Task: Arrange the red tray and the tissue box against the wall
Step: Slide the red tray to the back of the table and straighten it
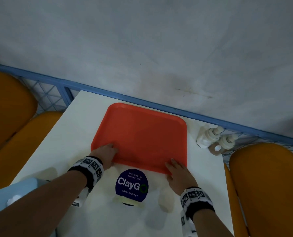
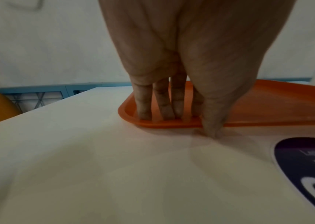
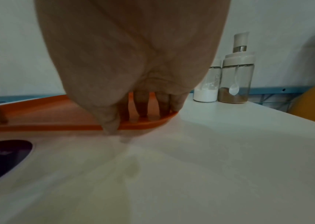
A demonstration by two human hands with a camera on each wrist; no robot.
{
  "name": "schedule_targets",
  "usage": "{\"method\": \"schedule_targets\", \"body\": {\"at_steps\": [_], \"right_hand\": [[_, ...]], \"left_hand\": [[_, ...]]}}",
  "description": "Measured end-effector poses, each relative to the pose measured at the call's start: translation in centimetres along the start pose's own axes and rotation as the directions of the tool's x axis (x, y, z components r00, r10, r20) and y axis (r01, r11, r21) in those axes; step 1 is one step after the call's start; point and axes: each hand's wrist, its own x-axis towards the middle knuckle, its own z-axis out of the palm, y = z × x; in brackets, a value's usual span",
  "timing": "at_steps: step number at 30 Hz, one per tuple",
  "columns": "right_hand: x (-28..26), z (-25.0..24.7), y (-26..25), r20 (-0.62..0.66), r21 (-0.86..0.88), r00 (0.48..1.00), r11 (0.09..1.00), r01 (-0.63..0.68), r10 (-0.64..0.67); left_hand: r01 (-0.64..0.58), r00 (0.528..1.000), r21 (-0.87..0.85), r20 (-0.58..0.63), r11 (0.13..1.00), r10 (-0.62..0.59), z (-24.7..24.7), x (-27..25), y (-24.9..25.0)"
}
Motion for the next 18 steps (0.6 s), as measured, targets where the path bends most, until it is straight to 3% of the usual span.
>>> {"method": "schedule_targets", "body": {"at_steps": [13, 18], "right_hand": [[0.7, 0.1, 2.3, 0.02, -0.086, 0.998, 0.995, -0.054, 0.056], [-0.5, 1.3, 2.2, -0.109, -0.056, 0.994, 0.998, -0.007, 0.001]], "left_hand": [[-0.052, 0.999, -0.017, -0.003, 0.999, 0.052, -1.0, 1.9, 1.2], [-0.078, 0.995, -0.022, -0.06, 0.997, 0.076, -0.2, 1.1, 1.5]]}}
